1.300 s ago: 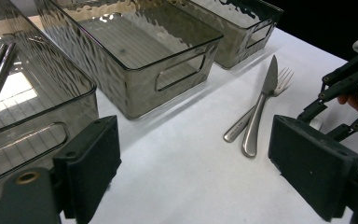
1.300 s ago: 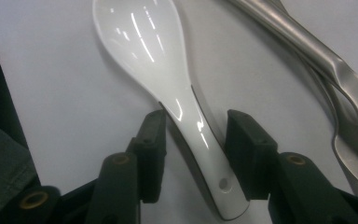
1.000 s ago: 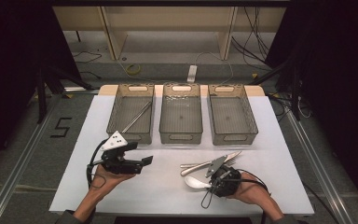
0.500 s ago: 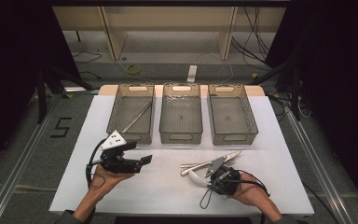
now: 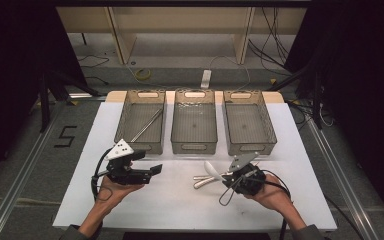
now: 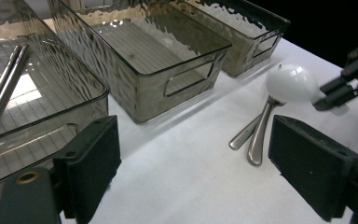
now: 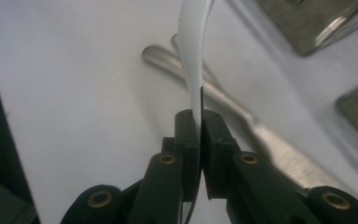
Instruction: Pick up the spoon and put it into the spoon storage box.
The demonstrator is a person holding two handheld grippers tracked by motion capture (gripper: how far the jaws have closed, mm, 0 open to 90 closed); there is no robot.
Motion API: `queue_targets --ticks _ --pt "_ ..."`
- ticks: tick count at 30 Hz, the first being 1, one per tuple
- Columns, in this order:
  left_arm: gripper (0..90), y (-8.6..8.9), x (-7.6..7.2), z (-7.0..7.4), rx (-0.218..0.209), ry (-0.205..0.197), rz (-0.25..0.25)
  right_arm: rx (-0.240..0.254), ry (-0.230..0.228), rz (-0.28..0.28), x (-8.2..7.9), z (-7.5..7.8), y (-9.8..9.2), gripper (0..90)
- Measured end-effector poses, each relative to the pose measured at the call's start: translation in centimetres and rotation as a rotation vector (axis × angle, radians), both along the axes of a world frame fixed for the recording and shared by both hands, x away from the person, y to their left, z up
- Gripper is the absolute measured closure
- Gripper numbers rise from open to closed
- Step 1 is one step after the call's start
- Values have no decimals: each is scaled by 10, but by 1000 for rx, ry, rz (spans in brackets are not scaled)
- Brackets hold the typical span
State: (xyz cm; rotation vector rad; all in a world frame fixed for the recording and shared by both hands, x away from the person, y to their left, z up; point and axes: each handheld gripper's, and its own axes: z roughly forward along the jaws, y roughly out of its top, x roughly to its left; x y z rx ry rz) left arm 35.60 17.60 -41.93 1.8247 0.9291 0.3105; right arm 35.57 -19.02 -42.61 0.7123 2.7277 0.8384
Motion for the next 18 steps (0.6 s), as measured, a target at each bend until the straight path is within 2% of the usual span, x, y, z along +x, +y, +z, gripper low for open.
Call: queue_targets --ticks 3,8,14,18 --pt "161 1 0 0 -4 2 6 35 -22 -32 11 8 0 866" --pt "161 3 0 1 -13 -4 16 64 -56 -56 28 22 8 866" --pt "161 4 -1 1 -18 -12 18 118 -71 -90 50 34 20 866" --pt "160 5 -1 1 -24 -13 25 135 -88 -113 63 42 26 866"
